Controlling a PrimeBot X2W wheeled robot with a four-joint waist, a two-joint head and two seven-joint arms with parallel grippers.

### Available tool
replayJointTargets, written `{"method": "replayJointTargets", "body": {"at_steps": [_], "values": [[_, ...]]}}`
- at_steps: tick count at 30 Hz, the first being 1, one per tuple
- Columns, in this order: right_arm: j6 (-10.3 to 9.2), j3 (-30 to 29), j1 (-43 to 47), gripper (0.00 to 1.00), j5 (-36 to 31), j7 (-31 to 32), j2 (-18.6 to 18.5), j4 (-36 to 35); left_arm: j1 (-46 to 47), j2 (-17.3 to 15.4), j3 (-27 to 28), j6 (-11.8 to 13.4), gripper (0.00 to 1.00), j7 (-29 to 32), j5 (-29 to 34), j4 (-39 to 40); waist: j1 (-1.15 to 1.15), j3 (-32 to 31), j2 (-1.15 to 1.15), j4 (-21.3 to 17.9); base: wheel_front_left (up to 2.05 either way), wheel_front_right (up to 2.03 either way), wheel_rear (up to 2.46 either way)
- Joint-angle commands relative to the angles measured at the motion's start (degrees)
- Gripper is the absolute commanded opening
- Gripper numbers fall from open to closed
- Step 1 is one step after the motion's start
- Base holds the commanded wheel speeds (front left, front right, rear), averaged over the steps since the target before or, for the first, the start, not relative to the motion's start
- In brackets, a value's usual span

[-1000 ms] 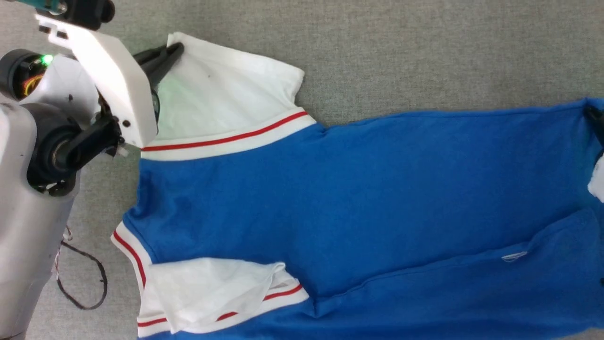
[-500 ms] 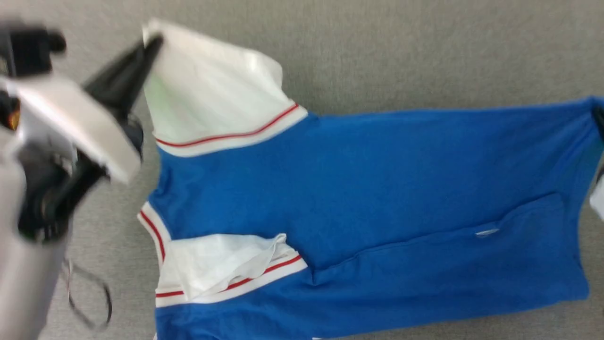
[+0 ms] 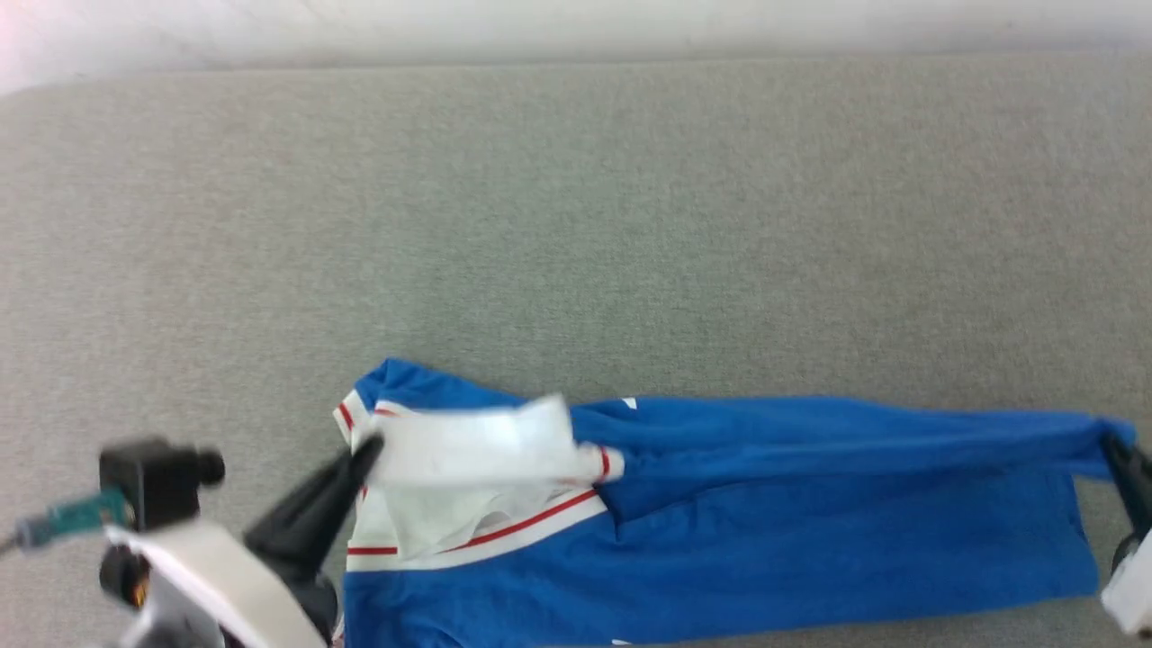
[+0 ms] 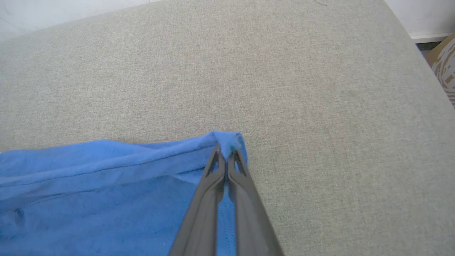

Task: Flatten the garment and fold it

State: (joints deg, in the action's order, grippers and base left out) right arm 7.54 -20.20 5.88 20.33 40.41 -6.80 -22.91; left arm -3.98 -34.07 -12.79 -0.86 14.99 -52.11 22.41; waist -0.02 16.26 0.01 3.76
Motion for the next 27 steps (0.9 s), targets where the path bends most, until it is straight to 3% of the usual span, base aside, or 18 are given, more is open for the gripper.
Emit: {"method": "replayJointTargets", "body": {"at_steps": [1, 5, 6, 8, 9, 11, 12, 17, 21, 23, 27], "values": [[-0.05, 0.3, 0.9, 0.00, -0.1, -0.9, 0.2, 0.3, -1.2, 0.3, 0.0, 0.4, 0.00, -0.7, 0.0, -0.4, 0.02, -0.7, -0.01, 0.5, 0.00, 0.00, 0.00], [-0.05, 2.1, 2.5, 0.00, -0.5, -3.0, 1.1, 3.2, -4.4, 0.9, -2.0, 0.9, 0.00, -0.3, 0.2, -3.4, 0.02, -1.2, -0.01, 0.5, 0.00, 0.00, 0.00], [-0.05, 2.5, 2.6, 0.13, -0.7, -3.6, 1.2, 4.1, -4.7, 1.0, -2.5, 1.1, 0.00, 0.0, 0.3, -4.5, 0.02, -1.3, -0.01, 0.5, 0.00, 0.00, 0.00], [-0.05, 3.6, 2.5, 0.55, -1.5, -4.7, 1.3, 6.0, -4.7, 1.1, -3.1, 1.6, 0.00, 0.1, 1.3, -7.1, 0.02, -1.7, -0.01, 0.3, 0.00, 0.00, 0.00], [-0.05, 4.2, 2.4, 1.00, -2.0, -5.1, 1.2, 6.9, -4.6, 1.3, -3.4, 1.8, 0.10, 0.0, 1.8, -8.5, 0.02, -1.8, -0.01, 0.2, 0.00, 0.00, 0.00], [-0.05, 5.1, 2.0, 1.00, -2.5, -5.7, 1.1, 8.4, -3.9, 2.2, -3.6, 2.2, 0.89, -0.6, 2.0, -10.6, 0.02, -2.0, -0.01, 0.0, 0.00, 0.00, 0.00], [-0.05, 5.5, 1.8, 1.00, -2.6, -6.0, 1.1, 9.1, -3.6, 2.6, -3.7, 2.3, 1.00, -1.0, 2.1, -11.6, 0.02, -2.2, -0.01, -0.1, 0.00, 0.00, 0.00], [-0.05, 5.7, 1.2, 1.00, -1.3, -6.5, 1.3, 9.7, -2.5, 4.4, -3.2, 2.6, 1.00, -1.9, 0.8, -12.4, 0.02, -2.7, -0.01, -0.6, 0.00, 0.00, 0.00], [-0.05, 4.0, 2.2, 1.00, 1.0, -5.3, 1.6, 6.1, -2.8, 6.5, -0.2, 4.0, 1.00, -4.6, -1.7, -8.6, 0.02, -3.0, -0.01, -0.8, 0.00, 0.00, 0.00], [-0.05, 2.4, 2.8, 1.00, 2.1, -5.0, 2.0, 4.0, -3.3, 7.9, 2.4, 5.3, 1.00, -7.2, -2.7, -5.7, 0.02, -3.1, -0.01, -0.9, 0.00, 0.00, 0.00], [-0.05, -0.5, 3.6, 1.00, 0.6, -5.0, 2.8, 1.8, -4.2, 9.4, 8.4, 9.7, 1.00, -16.5, 2.6, -0.4, 0.02, -2.8, -0.01, -1.1, 0.00, 0.00, 0.00]]}}
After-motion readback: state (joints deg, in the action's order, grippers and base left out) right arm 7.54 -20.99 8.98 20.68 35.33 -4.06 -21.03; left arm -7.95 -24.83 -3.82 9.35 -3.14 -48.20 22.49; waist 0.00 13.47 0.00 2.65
